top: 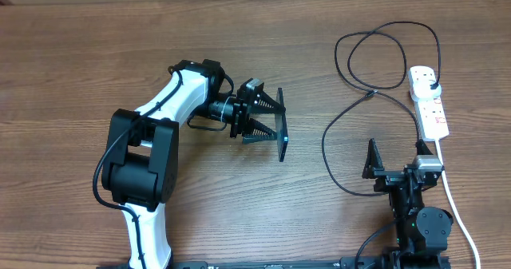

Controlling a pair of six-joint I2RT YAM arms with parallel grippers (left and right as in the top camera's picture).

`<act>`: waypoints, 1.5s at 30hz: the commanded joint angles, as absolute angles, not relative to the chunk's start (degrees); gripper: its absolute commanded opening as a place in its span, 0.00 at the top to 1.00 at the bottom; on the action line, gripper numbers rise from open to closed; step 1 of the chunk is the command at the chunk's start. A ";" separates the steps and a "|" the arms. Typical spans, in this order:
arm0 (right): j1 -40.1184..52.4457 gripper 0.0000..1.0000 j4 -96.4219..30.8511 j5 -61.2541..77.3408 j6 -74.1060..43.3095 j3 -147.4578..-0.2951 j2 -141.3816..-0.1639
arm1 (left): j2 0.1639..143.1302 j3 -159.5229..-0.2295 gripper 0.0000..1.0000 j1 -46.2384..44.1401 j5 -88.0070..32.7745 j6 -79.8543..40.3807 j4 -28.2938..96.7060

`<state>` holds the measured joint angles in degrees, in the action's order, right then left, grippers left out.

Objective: Plug charger to phone and switch on socket
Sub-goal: 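Move the right gripper from rest toward the held phone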

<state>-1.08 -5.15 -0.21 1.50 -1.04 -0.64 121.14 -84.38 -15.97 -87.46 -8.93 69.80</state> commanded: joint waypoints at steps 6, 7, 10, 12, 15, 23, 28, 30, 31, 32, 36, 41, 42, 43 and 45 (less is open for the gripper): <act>-0.86 0.00 -4.80 0.12 1.58 -0.45 -0.30 | 121.60 -86.00 0.43 -15.66 -90.54 -9.45 69.84; -0.86 0.00 -4.80 0.12 1.56 -0.43 -0.30 | 121.60 -86.00 0.43 -15.66 -90.54 -9.45 69.84; -0.86 0.00 -4.80 0.14 1.58 -0.45 -0.30 | 121.60 -86.00 0.44 -15.66 -90.52 -9.45 69.84; -0.86 0.00 -4.80 0.14 1.58 -0.43 -0.30 | 121.60 -86.00 0.43 -15.66 -90.45 -9.43 69.80; -0.86 0.00 -4.80 0.12 1.58 -0.45 -0.30 | 121.60 -86.00 0.43 -15.66 -90.48 -9.45 69.82; -0.86 0.00 -4.80 0.12 1.58 -0.45 -0.30 | 121.60 -86.00 0.44 -15.66 -90.45 -9.43 69.82; -0.86 0.00 -4.80 0.12 1.58 -0.45 -0.30 | 121.60 -86.00 0.43 -15.66 -90.45 -9.43 69.82; -0.86 0.00 -4.80 0.14 1.58 -0.43 -0.30 | 121.60 -86.00 0.43 -15.66 -90.45 -9.43 69.82; -0.86 0.00 -4.80 0.14 1.58 -0.45 -0.30 | 121.60 -86.00 0.44 -15.66 -90.45 -9.43 69.82; -0.86 0.00 -4.80 0.12 1.58 -0.45 -0.30 | 121.60 -86.00 0.43 -15.66 -90.45 -9.43 69.82; -0.86 0.00 -4.75 0.19 1.54 -0.45 -0.30 | 121.60 -86.00 0.43 -15.66 -90.43 -9.39 69.80; -0.86 0.00 -4.47 4.49 -12.14 -0.45 -0.30 | 121.60 -86.00 0.43 -15.66 -90.43 -9.37 69.47; -0.86 0.00 -4.36 6.07 -19.11 -0.45 -0.30 | 121.60 -86.00 0.42 -15.66 -90.43 -9.39 69.21; -0.86 0.00 -4.25 7.40 -24.36 -0.45 -0.30 | 121.60 -86.00 0.42 -15.66 -90.45 -9.39 68.90; -0.86 0.00 -3.86 12.10 -34.63 -0.45 -0.30 | 121.60 -86.00 0.43 -15.66 -90.45 -9.41 68.75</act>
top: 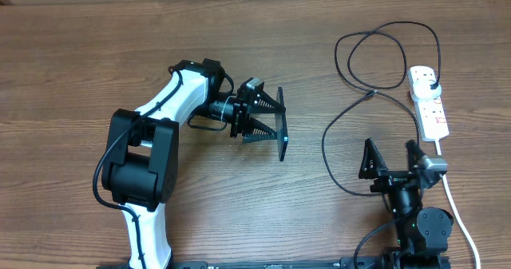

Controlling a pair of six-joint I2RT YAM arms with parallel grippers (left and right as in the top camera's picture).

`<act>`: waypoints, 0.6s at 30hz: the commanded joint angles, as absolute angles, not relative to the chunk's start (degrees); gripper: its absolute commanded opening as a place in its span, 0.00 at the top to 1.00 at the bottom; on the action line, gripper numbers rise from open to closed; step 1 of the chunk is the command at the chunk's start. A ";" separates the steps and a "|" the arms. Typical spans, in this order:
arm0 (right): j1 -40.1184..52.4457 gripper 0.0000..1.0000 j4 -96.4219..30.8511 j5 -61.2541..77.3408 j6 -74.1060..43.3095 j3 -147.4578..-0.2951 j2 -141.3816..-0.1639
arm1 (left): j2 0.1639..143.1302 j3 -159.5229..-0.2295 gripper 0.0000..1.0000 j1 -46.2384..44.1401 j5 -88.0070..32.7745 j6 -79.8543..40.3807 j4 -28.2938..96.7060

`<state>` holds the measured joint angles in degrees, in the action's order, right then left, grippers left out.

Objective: Plug charger to phone and switch on socket
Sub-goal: 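Move the right gripper from rest toward the held phone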

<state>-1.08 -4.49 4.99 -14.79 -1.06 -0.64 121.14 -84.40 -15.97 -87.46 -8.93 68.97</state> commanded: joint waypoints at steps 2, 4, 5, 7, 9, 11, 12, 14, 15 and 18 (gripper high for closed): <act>-0.86 0.00 -3.09 20.40 -41.82 -0.45 -0.30 | 121.60 -86.00 0.42 -15.66 -90.45 -9.41 68.75; -0.86 0.00 -3.05 25.76 -43.55 -0.45 -0.30 | 121.60 -86.00 0.42 -15.66 -90.45 -9.41 68.75; -0.86 0.00 -3.05 27.73 -43.51 -0.45 -0.30 | 121.60 -86.00 0.43 -15.66 -90.45 -9.41 68.75; -0.86 0.00 -3.05 32.53 -43.51 -0.45 -0.30 | 121.60 -86.00 0.42 -15.66 -90.45 -9.41 68.75; -0.86 0.00 -2.87 36.01 -43.51 -0.45 -0.30 | 121.60 -86.00 0.43 -15.66 -90.45 -9.41 68.75; -0.86 0.00 -1.43 37.63 -43.03 -0.49 -0.30 | 121.60 -86.00 0.42 -15.66 -90.45 -9.41 68.75; -0.86 0.00 -1.21 38.22 -42.44 -0.54 -0.30 | 121.60 -86.00 0.42 -15.66 -90.45 -9.41 68.75; -0.86 0.01 -2.87 39.11 -38.06 -1.69 -0.30 | 121.60 -86.00 0.42 -15.66 -90.48 -9.43 68.75; -0.86 0.00 -4.12 39.11 -36.40 -2.61 -0.30 | 121.60 -86.00 0.42 -15.66 -90.48 -9.43 68.75; -0.86 0.00 -9.85 37.95 -33.43 -6.79 -0.34 | 121.60 -86.00 0.42 -15.66 -90.50 -9.43 68.77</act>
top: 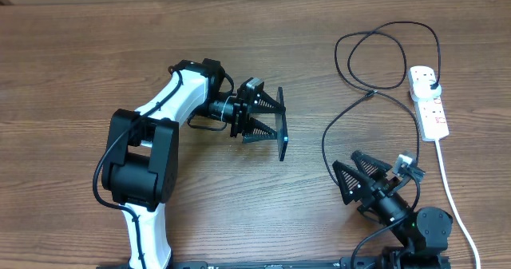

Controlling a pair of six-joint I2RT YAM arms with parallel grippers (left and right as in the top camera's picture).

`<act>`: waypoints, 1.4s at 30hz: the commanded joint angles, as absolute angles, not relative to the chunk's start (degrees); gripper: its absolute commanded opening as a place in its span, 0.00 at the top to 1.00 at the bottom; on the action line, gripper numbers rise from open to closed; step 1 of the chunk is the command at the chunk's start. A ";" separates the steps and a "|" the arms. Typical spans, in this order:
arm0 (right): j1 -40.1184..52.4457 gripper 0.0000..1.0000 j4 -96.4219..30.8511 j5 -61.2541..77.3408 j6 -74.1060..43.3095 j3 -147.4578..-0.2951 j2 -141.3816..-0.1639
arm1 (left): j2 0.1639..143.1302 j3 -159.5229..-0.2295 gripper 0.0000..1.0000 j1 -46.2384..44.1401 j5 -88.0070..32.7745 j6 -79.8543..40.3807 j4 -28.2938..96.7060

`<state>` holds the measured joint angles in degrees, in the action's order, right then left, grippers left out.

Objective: Plug charger to phone and switch on socket
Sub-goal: 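Move the right gripper from rest toward the held phone, then close the right gripper on the phone's lower edge below the left gripper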

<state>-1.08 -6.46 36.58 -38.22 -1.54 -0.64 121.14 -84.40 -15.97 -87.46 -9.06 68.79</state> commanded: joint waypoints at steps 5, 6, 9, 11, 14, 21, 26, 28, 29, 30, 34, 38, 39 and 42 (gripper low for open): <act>-0.86 0.00 -26.35 32.71 -28.95 -17.02 -2.17 | 121.60 -86.00 0.42 -15.66 -90.48 -9.43 68.75; -0.86 0.00 -29.52 32.01 -28.51 -19.16 -2.96 | 121.60 -86.00 0.42 -15.66 -90.45 -9.43 68.75; -0.86 0.00 -36.56 32.69 -28.40 -24.88 -6.11 | 121.60 -86.00 0.41 -15.66 -90.45 -9.41 68.73; -0.86 0.00 -39.86 33.47 -28.42 -28.01 -8.51 | 121.60 -86.00 0.41 -15.66 -90.45 -9.41 68.73; -0.84 0.01 -43.97 34.65 -28.40 -32.32 -13.04 | 121.60 -86.00 0.41 -15.66 -90.48 -9.43 68.73; 1.06 0.00 -47.83 39.64 -27.44 -39.44 -25.19 | 121.60 -86.00 0.41 -15.66 -90.45 -9.41 68.73; 6.98 0.00 -46.94 38.98 -25.17 -42.59 -32.01 | 121.60 -86.00 0.41 -15.66 -90.45 -9.41 68.71; 10.26 0.00 -45.91 36.10 -25.21 -42.94 -34.28 | 121.60 -86.00 0.40 -15.66 -90.45 -9.41 68.55; 12.03 0.00 -45.58 34.28 -25.28 -42.94 -35.27 | 121.60 -86.00 0.40 -15.66 -90.43 -9.41 68.47; 14.00 0.00 -45.28 32.80 -25.50 -42.94 -36.29 | 121.60 -86.00 0.40 -15.66 -90.43 -9.39 68.49; 20.82 0.00 -43.90 28.67 -26.79 -42.96 -39.51 | 121.60 -86.00 0.40 -15.66 -89.76 -9.41 68.49; 27.92 0.00 -41.41 23.27 -30.20 -42.96 -42.33 | 121.60 -86.00 0.40 -15.66 -89.58 -9.41 68.51; 29.41 0.00 -40.80 22.26 -30.24 -43.00 -42.74 | 121.60 -86.00 0.40 -15.66 -89.56 -9.41 68.49; 35.77 0.00 -39.00 15.05 -30.26 -43.27 -44.05 | 121.60 -86.00 0.39 -15.66 -89.58 -9.43 68.51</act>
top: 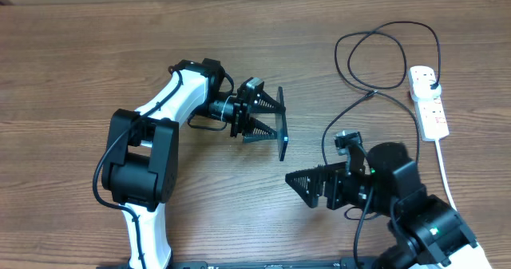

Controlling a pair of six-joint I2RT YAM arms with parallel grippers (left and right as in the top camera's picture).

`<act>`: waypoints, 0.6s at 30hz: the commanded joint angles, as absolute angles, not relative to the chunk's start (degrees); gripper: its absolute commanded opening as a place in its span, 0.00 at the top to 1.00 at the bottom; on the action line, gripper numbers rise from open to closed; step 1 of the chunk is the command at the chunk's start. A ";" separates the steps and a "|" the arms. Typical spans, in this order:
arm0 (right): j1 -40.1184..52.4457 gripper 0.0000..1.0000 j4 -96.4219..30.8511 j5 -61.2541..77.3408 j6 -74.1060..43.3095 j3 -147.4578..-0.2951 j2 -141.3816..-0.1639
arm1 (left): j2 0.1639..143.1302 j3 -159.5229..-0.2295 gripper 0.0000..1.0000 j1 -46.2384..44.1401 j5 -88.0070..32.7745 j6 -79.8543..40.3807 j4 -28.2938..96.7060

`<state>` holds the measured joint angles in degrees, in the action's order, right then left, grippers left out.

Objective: Plug charger to phone and switch on socket
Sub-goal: 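Close the right gripper on the phone's lower edge below the left gripper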

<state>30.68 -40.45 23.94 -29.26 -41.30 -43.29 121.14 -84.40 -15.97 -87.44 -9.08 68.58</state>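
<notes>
The phone [282, 125] is a dark slab seen edge-on at the table's middle, and my left gripper [270, 119] is shut on it from the left. A black charger cable [329, 129] loops across the right half of the table from the charger [431, 81] plugged into the white socket strip [429, 105]. A small thicker piece on the cable [369, 96] looks like its connector. My right gripper [298, 189] points left, open and empty, below and right of the phone, with the cable's lower loop behind its arm.
The strip's white lead [451, 193] runs down the right side to the front edge. The cable's upper loops [387, 53] lie at the back right. The left arm's black base [140, 169] stands at the front left.
My right gripper has moved left and forward, from near the cable's lower loop to just below and right of the phone. It stays open. The left arm and the phone have not moved.
The left gripper held the phone at the table's middle throughout. The right gripper first sat open by its base at the front right, pointing away. Then it tilted left beside the cable loop, and now it reaches left toward the phone.
</notes>
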 commanded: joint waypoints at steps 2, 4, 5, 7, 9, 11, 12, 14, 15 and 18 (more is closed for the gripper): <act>38.94 0.00 -38.87 8.62 -30.63 -43.27 -44.75 | 121.60 -86.00 0.39 -15.66 -89.58 -9.43 68.49; 41.82 0.00 -38.87 2.55 -32.14 -43.27 -45.71 | 121.60 -86.00 0.40 -15.66 -89.56 -9.43 68.51; 43.27 0.00 -38.59 -0.01 -33.10 -43.27 -46.22 | 121.60 -86.00 0.39 -15.66 -89.58 -9.43 68.51; 45.98 0.00 -37.30 -3.53 -33.21 -43.27 -47.33 | 121.60 -86.00 0.39 -15.66 -89.56 -9.43 68.49; 48.03 0.00 -35.77 -5.91 -33.21 -43.27 -48.40 | 121.60 -86.00 0.39 -15.66 -89.58 -9.43 68.51; 49.45 0.01 -34.28 -7.55 -33.21 -43.24 -49.47 | 121.60 -86.00 0.39 -15.66 -89.58 -9.43 68.51; 50.00 0.00 -33.34 -8.03 -33.17 -43.24 -50.19 | 121.60 -86.00 0.39 -15.66 -89.58 -9.43 68.51; 50.30 0.00 -31.11 -8.10 -33.19 -43.24 -51.83 | 121.60 -86.00 0.39 -15.66 -89.58 -9.43 68.51; 50.30 0.00 -29.76 -8.12 -33.04 -43.24 -52.66 | 121.60 -86.00 0.39 -15.66 -89.60 -9.43 68.51; 50.13 0.00 -26.46 -8.12 -32.97 -43.24 -55.22 | 121.60 -86.00 0.39 -15.66 -89.58 -9.43 68.51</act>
<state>49.98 -28.18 -5.48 -32.82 -41.36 -53.30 121.14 -84.42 -15.97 -87.44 -9.08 68.55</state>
